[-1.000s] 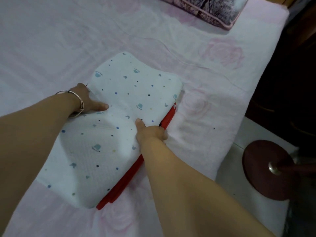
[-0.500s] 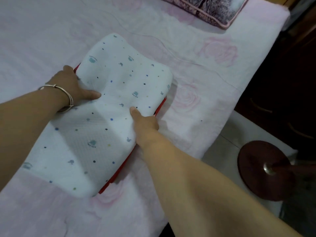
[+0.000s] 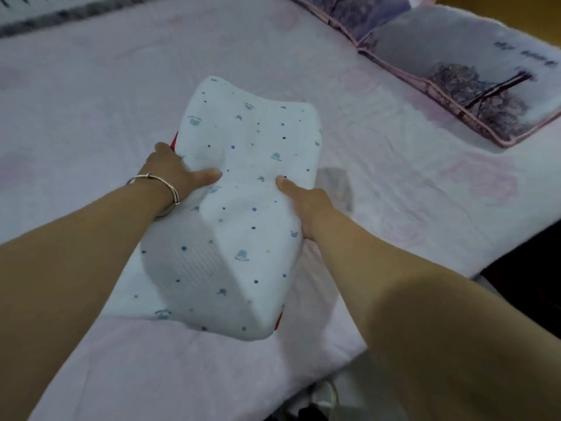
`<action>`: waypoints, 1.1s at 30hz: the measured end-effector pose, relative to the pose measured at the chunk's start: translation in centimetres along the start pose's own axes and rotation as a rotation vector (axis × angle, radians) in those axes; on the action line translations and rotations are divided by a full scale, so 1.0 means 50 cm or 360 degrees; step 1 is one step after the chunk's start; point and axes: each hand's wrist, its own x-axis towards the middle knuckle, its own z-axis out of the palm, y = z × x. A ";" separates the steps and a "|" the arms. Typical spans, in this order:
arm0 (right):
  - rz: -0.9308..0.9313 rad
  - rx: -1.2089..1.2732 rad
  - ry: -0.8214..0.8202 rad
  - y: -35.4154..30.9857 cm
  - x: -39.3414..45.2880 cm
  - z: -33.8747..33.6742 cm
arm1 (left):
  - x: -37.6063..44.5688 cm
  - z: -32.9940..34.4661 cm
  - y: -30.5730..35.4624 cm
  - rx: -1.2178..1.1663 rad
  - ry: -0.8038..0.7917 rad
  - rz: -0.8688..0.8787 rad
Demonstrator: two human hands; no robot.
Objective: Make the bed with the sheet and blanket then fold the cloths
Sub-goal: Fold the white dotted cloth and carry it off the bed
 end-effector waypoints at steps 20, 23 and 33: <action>-0.0148 -0.0840 -0.0817 -0.033 -0.510 0.502 | -0.350 -0.489 -0.565 -0.0565 0.0442 -0.0585; -0.0158 -0.0880 -0.0887 0.016 -0.595 0.600 | -0.414 -0.559 -0.680 -0.0566 0.0519 -0.0578; -0.0195 -0.0973 -0.1091 0.120 -0.783 0.888 | -0.513 -0.737 -0.960 -0.0438 0.0632 -0.0681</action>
